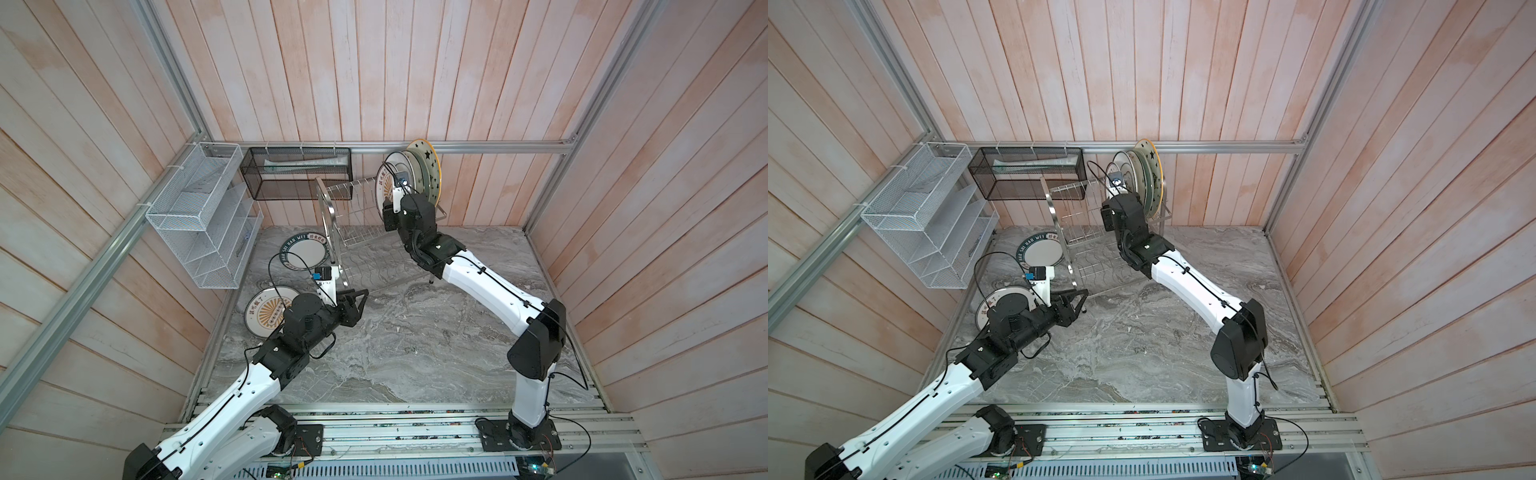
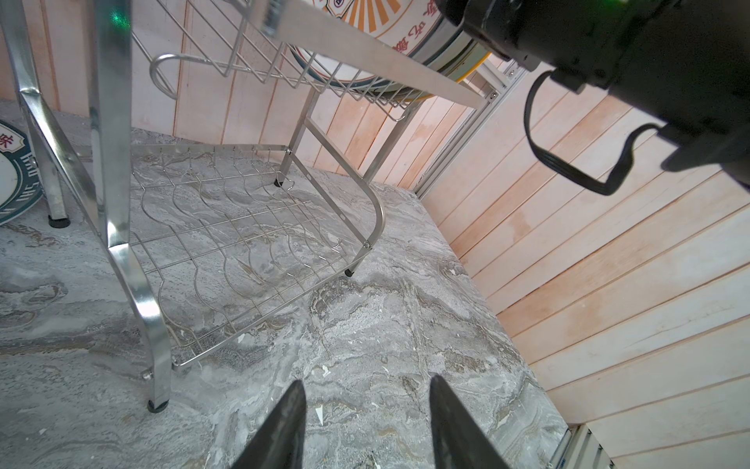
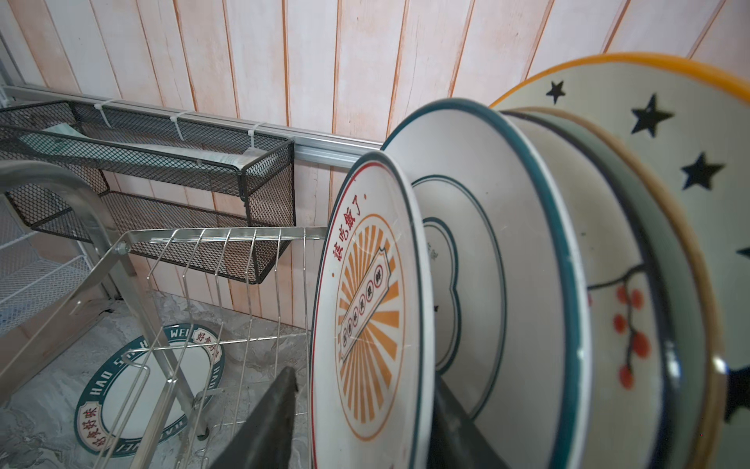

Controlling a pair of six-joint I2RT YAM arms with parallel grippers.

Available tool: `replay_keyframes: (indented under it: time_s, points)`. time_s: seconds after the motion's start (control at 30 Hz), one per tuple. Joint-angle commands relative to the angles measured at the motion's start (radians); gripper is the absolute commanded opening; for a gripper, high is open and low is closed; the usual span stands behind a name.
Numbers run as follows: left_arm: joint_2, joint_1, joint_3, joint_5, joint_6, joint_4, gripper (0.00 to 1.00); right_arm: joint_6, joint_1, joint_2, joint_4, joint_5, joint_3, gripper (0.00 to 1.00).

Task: Load plates into a dish rack
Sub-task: Place the plate on the dish rack, then pick up the plate from the middle-left of the table.

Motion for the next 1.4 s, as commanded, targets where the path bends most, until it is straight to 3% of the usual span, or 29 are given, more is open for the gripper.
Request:
replay_keyframes:
  time_s: [0.0,0.5,0.87,1.2,1.37]
  points:
    - [0.0,0.004,-0.007,-0.009,0.0,0.016,0.5,-0.003,0.001,-0.053,0.038,-0.009,-0.012,0.56]
    - [0.005,0.003,-0.003,-0.01,-0.005,0.008,0.52,-0.006,0.0,-0.139,0.106,-0.071,-0.076,0.73]
    - [0.016,0.003,0.01,-0.027,-0.007,-0.01,0.52,0.026,-0.023,-0.342,0.249,-0.123,-0.3,0.76]
    - [0.068,0.014,0.043,-0.039,-0.015,-0.04,0.52,0.147,-0.168,-0.521,0.313,-0.179,-0.532,0.76]
    - [0.064,0.069,0.033,-0.043,-0.062,-0.059,0.52,0.215,-0.261,-0.595,0.305,-0.21,-0.642,0.76]
